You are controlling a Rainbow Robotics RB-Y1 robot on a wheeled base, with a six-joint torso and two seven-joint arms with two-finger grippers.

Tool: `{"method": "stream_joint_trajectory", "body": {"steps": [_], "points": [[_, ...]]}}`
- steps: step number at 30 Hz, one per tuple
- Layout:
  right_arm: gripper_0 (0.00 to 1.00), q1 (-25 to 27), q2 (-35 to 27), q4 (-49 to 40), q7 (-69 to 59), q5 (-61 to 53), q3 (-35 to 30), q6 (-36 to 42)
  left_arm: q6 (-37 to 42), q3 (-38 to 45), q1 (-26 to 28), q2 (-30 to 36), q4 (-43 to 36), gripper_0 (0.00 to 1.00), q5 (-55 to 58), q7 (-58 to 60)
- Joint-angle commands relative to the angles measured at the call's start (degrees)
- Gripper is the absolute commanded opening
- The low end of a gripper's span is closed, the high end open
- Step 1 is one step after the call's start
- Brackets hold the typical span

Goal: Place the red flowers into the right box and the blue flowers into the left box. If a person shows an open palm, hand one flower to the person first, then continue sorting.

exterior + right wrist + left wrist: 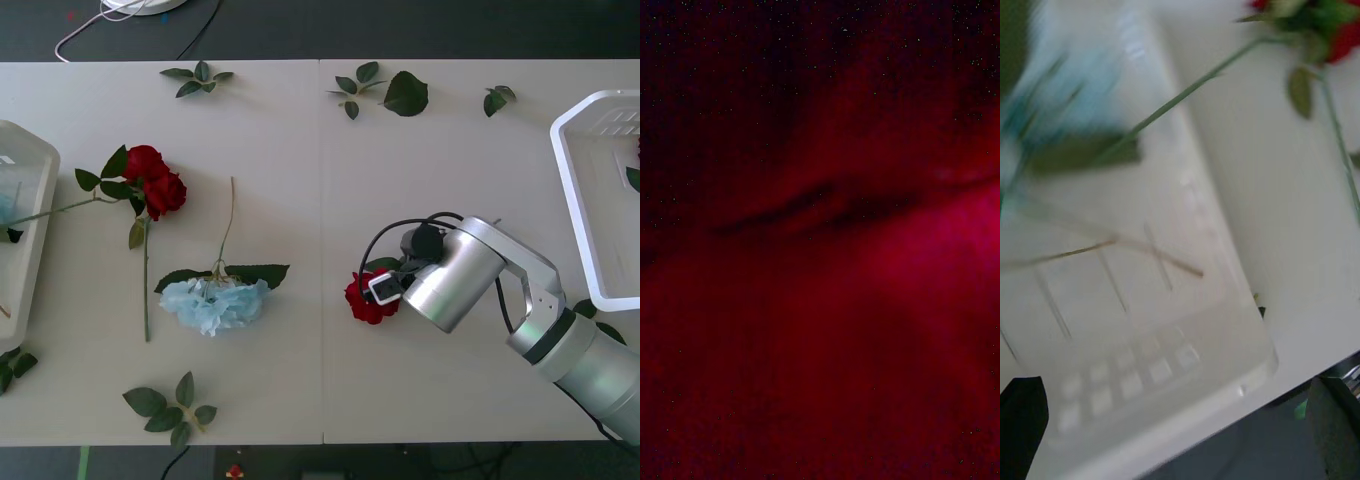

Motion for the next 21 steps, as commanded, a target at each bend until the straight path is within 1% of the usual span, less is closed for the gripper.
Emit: {"method": "stream_joint_trajectory", "body": {"steps": [1,2,4,5,6,10,13,15,17,19,21], "points": [[0.00,0.13,-1.59,-9.32,-0.72,-2.83,-1.64,7.13,0.71,1.52,0.45,3.76,-18.50,1.00,-5.83,-3.29],[0.00,0.39,-1.95,-10.64,-0.72,-3.44,-2.26,8.10,0.71,1.52,0.36,3.68,-20.70,1.00,-6.63,-3.20],[0.00,1.62,-3.79,-16.62,-0.72,-5.81,-5.07,11.79,0.62,1.52,-0.26,3.06,-27.73,1.00,-9.44,-2.76],[0.00,2.15,-4.23,-18.11,-0.72,-6.34,-5.95,12.67,0.71,1.52,-0.43,2.80,-29.14,1.00,-10.05,-2.67],[0.00,3.20,-5.02,-21.63,-0.72,-7.57,-8.41,14.78,0.44,1.25,-0.78,2.36,-32.13,1.00,-11.81,-2.58],[0.00,5.93,-6.25,-29.54,-0.72,-10.91,-15.44,19.70,-1.49,-0.77,-0.96,1.13,-37.75,1.00,-16.91,-2.85],[0.00,9.00,-6.60,-35.60,-0.72,-11.88,-21.51,22.60,-5.44,-3.75,-1.40,0.07,-40.56,1.00,-21.66,-2.76],[0.00,11.82,-6.52,-39.38,-0.72,-11.70,-26.08,23.04,-7.91,-7.62,-4.65,-2.21,-40.48,1.00,-25.87,-2.93],[0.00,13.58,-6.34,-41.23,-1.91,-11.53,-29.07,23.04,-8.17,-10.70,-7.46,-3.88,-40.30,1.00,-29.30,-3.20],[0.00,16.21,-6.25,-43.43,-9.47,-11.09,-33.29,22.69,-8.17,-15.09,-11.86,-6.96,-39.60,1.00,-35.45,-3.20],[0.00,18.06,-6.34,-44.66,-15.36,-10.82,-36.63,22.34,-8.17,-18.34,-15.02,-9.77,-39.16,1.00,-41.52,-2.85]]}}
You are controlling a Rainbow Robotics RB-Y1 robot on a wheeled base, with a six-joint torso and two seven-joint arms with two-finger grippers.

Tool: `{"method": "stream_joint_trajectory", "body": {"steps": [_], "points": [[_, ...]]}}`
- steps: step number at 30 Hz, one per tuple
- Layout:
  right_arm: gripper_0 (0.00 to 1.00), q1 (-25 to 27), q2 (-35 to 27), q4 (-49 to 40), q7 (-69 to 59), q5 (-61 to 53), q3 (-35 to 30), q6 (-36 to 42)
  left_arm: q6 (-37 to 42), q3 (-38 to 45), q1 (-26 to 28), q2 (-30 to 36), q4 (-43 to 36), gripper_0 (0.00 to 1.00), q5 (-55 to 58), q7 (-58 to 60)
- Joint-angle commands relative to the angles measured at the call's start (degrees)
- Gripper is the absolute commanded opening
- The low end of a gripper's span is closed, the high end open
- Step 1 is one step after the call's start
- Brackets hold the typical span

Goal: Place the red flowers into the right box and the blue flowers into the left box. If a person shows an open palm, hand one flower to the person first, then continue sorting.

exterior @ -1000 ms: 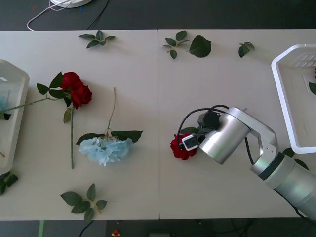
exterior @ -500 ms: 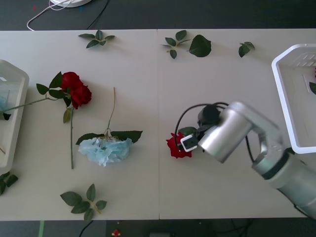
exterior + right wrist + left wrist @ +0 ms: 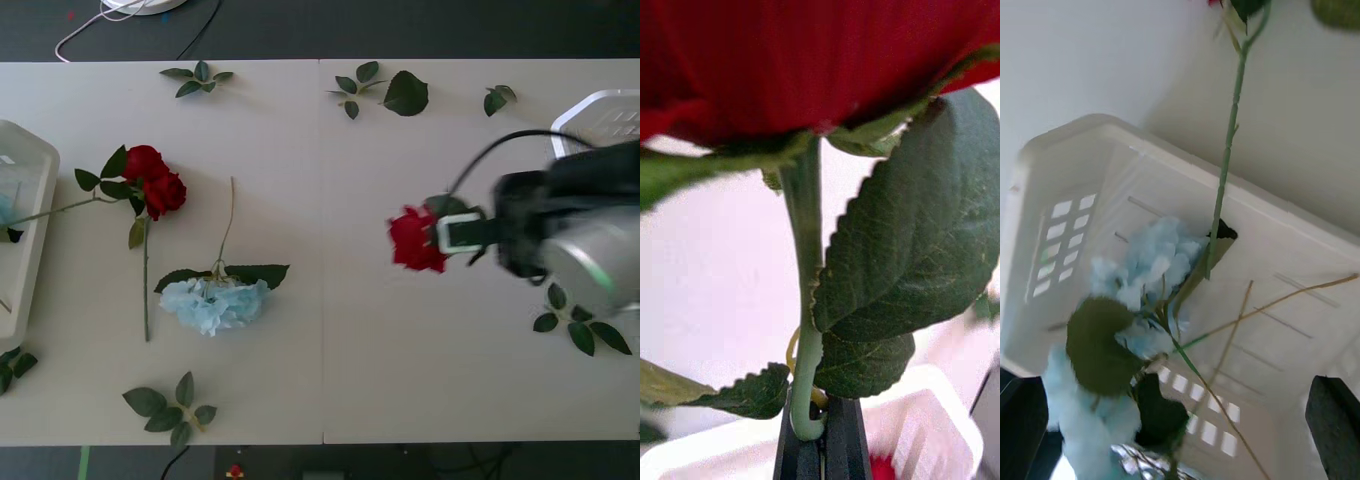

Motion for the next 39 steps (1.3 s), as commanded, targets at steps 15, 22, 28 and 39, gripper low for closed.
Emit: {"method": "stream_joint_trajectory", "body": {"steps": [15,22,28,39], "points": [[0.00,2.64,-4.33,10.11,-56.95,2.97,-28.13,2.65,-12.60,-17.54,-21.47,-21.33,21.79,1.00,-19.83,-1.61],[0.00,-6.06,-7.93,28.48,-66.18,4.55,-29.18,-0.87,-13.04,-18.59,-21.99,-21.33,26.53,1.00,-19.04,-0.91],[0.00,-12.30,-10.13,39.47,-67.24,5.17,-29.27,-6.23,-15.85,-21.84,-22.17,-21.41,28.64,1.00,-18.08,-0.03],[0.00,-23.47,-11.01,64.08,-66.80,11.41,-27.69,-24.16,-18.75,-24.83,-22.17,-23.88,28.82,1.00,-15.00,1.64]]}}
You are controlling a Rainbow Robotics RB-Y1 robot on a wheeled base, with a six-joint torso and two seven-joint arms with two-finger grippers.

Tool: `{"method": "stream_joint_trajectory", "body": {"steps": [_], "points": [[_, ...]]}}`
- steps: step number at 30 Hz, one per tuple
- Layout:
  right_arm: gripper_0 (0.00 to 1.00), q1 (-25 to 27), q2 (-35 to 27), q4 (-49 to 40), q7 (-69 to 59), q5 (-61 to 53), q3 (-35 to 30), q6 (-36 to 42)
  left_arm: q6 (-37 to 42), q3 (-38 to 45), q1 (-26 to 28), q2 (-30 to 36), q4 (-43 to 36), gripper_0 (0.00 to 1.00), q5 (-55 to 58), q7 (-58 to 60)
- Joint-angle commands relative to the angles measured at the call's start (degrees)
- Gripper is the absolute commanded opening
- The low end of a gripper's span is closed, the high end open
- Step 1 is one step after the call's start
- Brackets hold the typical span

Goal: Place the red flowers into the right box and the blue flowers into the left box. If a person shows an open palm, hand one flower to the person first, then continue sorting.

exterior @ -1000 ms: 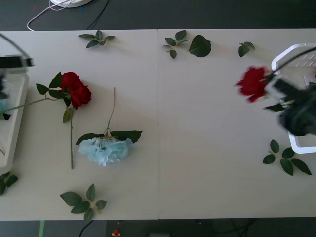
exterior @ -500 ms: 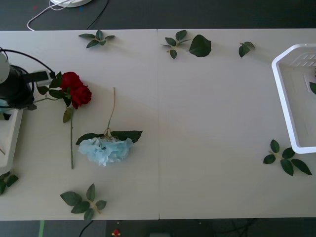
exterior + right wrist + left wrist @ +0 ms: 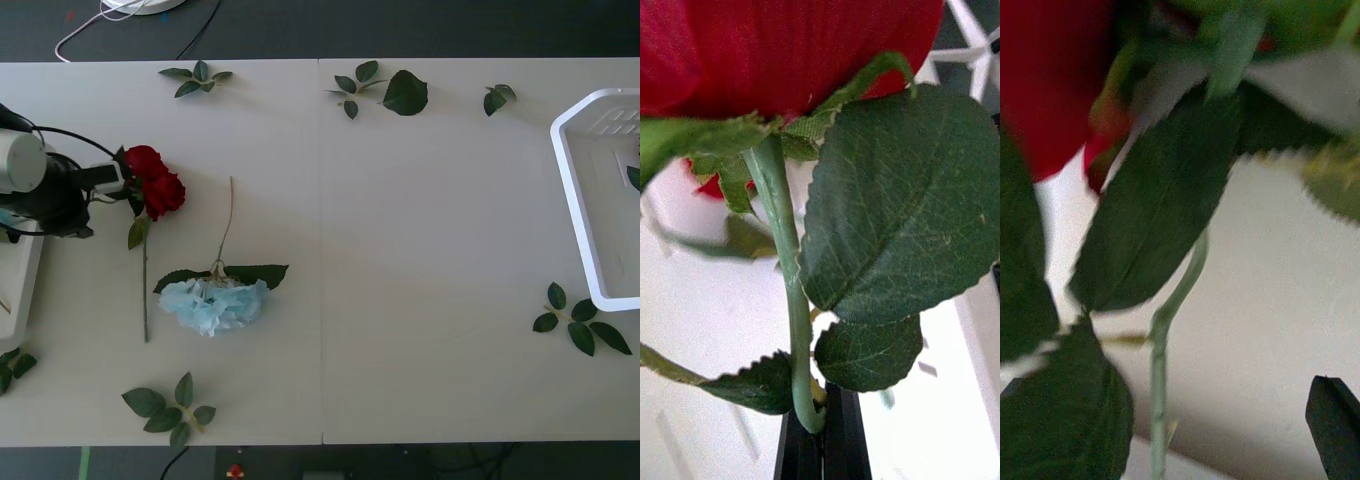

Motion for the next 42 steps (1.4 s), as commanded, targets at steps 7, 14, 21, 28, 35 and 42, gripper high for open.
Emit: {"method": "stream_joint_trajectory", "body": {"steps": [7,14,21,28,35,42], "points": [[0.00,-4.63,-2.50,5.30,0.19,2.48,1.51,-6.12,-0.76,-0.07,-2.40,-1.51,0.17,1.00,0.53,1.72],[1.00,-4.37,-2.50,5.30,-0.16,4.94,3.70,-8.32,-2.34,-0.07,-2.23,-1.51,2.19,1.00,0.09,1.80],[1.00,-4.37,-2.50,5.30,-0.33,5.03,3.70,-8.67,-3.84,-0.07,-2.23,-1.51,3.33,1.00,0.00,1.80],[1.00,-4.37,-2.50,5.30,-1.30,4.94,3.70,-8.67,-4.89,-0.15,-2.23,-1.77,3.86,0.05,0.18,1.80],[1.00,-3.76,-2.50,3.81,-0.77,3.01,2.65,-8.67,-5.51,-0.15,-1.61,-1.77,3.95,0.00,0.36,2.07],[1.00,3.72,-2.50,-10.87,0.98,-7.37,0.01,-6.65,-6.91,-0.15,-1.52,-2.21,3.86,0.00,0.53,3.04]]}}
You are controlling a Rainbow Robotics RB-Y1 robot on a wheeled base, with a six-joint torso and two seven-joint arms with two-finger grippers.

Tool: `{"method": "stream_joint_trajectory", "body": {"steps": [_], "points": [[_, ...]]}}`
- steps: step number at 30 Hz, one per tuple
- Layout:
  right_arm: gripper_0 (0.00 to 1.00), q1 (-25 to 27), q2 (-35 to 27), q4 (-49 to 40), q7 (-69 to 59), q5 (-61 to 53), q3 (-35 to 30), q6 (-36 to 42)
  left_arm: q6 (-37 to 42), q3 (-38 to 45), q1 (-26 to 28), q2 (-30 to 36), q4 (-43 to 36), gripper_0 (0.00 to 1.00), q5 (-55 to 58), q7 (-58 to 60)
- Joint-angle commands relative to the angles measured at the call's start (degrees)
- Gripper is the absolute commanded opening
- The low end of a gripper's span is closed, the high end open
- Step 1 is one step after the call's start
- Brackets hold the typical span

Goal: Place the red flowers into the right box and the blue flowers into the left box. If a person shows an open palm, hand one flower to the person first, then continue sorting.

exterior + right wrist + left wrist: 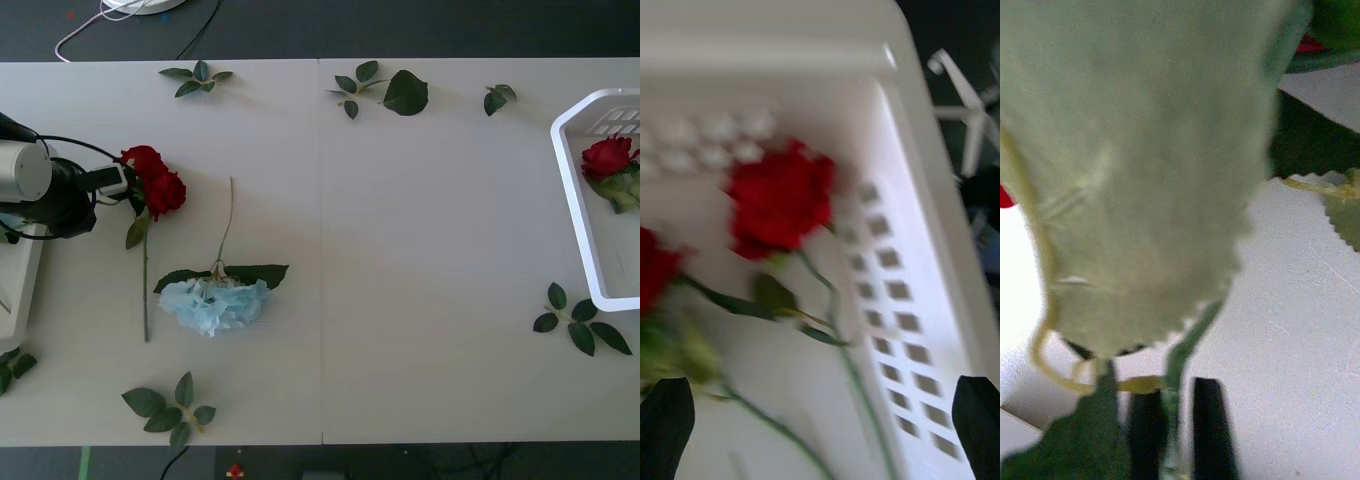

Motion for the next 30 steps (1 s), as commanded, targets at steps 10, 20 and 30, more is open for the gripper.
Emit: {"method": "stream_joint_trajectory", "body": {"steps": [10,20,30], "points": [[1.00,19.20,-0.83,-40.02,3.45,-28.67,-9.32,6.66,-3.36,-0.15,-2.57,-2.57,-2.58,0.00,1.41,6.28],[1.00,27.81,7.43,-56.45,16.72,-56.44,-13.71,6.66,6.57,-0.15,-5.64,-4.86,-16.56,0.00,1.85,24.56],[1.00,27.55,12.18,-56.37,30.00,-79.38,-9.49,10.71,20.11,3.71,-8.72,-4.86,-30.97,0.00,2.90,40.29]]}}
